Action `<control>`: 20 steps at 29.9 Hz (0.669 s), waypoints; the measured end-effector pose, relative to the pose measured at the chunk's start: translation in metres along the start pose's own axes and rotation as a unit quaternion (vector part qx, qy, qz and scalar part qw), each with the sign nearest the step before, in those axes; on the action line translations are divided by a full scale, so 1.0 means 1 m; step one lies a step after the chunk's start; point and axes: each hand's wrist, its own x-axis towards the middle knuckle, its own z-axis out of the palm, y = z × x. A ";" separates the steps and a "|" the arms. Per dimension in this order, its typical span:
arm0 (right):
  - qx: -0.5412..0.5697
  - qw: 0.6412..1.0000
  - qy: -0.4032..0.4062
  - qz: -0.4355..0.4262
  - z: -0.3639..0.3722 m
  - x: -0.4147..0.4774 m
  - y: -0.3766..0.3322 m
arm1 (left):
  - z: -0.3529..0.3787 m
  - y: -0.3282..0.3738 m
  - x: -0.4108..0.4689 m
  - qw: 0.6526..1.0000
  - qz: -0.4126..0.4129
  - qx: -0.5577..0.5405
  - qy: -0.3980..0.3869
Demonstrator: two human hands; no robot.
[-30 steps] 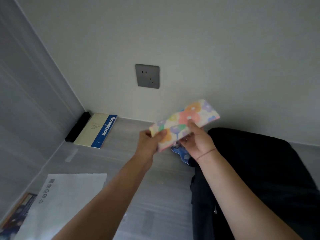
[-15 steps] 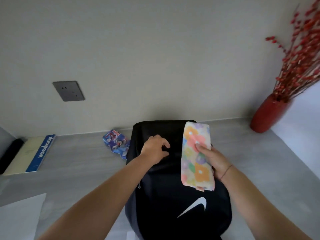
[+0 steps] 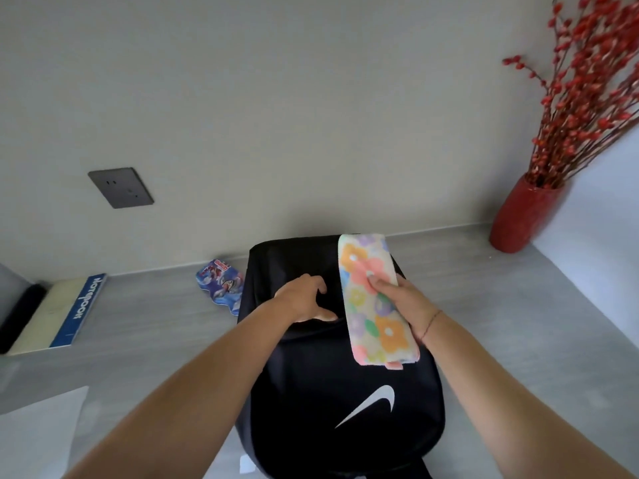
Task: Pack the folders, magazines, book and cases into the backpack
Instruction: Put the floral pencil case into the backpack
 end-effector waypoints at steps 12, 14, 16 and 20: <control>0.029 0.996 -0.023 0.077 -0.016 -0.012 0.051 | -0.003 0.011 0.004 0.993 0.059 0.099 -0.022; 0.061 0.993 -0.031 0.092 -0.018 -0.014 0.053 | -0.004 0.008 0.006 0.994 0.070 0.084 -0.021; 0.075 0.991 -0.035 0.104 -0.021 -0.015 0.053 | -0.003 0.003 0.004 0.996 0.070 0.045 -0.020; 0.080 0.989 -0.044 0.118 -0.023 -0.013 0.054 | 0.004 -0.012 0.000 0.997 0.075 0.006 0.026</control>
